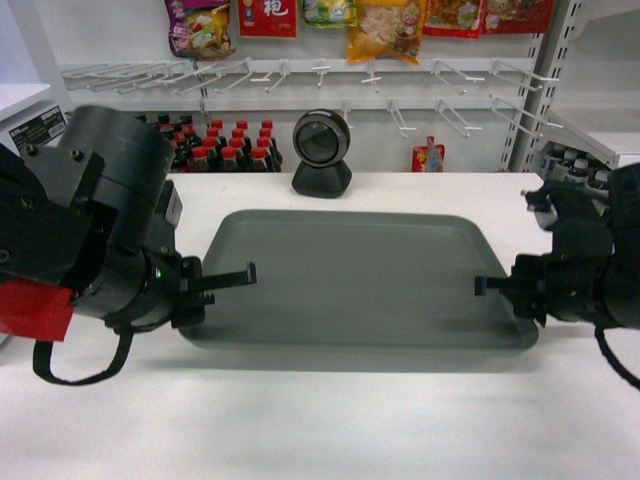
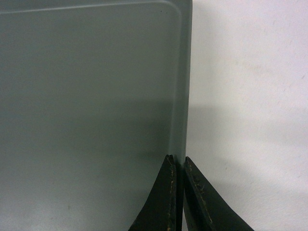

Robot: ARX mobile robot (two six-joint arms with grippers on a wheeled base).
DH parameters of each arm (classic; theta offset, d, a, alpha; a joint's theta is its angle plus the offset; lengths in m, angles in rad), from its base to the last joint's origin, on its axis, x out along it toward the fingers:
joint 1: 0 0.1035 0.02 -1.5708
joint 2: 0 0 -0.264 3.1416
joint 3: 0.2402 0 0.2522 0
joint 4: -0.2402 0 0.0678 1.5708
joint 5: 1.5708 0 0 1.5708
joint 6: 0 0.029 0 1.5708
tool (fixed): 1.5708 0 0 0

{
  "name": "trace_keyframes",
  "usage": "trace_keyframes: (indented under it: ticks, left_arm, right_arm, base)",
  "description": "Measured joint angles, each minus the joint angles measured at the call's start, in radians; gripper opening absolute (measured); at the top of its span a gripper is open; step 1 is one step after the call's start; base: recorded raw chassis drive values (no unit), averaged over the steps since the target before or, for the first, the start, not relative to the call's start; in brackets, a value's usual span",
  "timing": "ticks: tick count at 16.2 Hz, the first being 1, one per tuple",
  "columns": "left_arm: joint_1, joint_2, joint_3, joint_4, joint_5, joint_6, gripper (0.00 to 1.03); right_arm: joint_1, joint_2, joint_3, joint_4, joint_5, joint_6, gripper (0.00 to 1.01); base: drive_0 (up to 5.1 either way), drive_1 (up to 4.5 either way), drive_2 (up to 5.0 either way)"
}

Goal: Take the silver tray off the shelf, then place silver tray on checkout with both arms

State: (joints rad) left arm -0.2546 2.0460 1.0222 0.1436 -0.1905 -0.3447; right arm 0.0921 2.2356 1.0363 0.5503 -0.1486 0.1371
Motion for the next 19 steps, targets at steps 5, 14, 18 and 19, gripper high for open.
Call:
trace_keyframes:
  ticks: [5,14,18,19]
  left_arm:
    - [-0.040,0.030,-0.035,0.032,-0.046,-0.049,0.23]
    - [0.073,-0.514,-0.601,0.922,-0.002,0.299,0.08]
    - [0.129,-0.699,-0.774,0.990,0.061,0.327,0.01]
    - [0.140,-0.708,-0.815,0.976,0.074,0.327,0.01]
  right_arm:
    - [0.005,0.032,-0.028,0.081,0.065,-0.032,0.23]
    - [-0.042,-0.293,-0.536,0.735,0.198,-0.124,0.12]
    - [-0.098,-0.521,-0.759,0.729,0.154,-0.131,0.02]
    - [-0.098,-0.581,-0.793,0.730,0.152,-0.130,0.02]
  base:
    - [0.0,0.00,0.0]
    - [0.0,0.00,0.0]
    - [0.0,0.00,0.0]
    - [0.0,0.00,0.0]
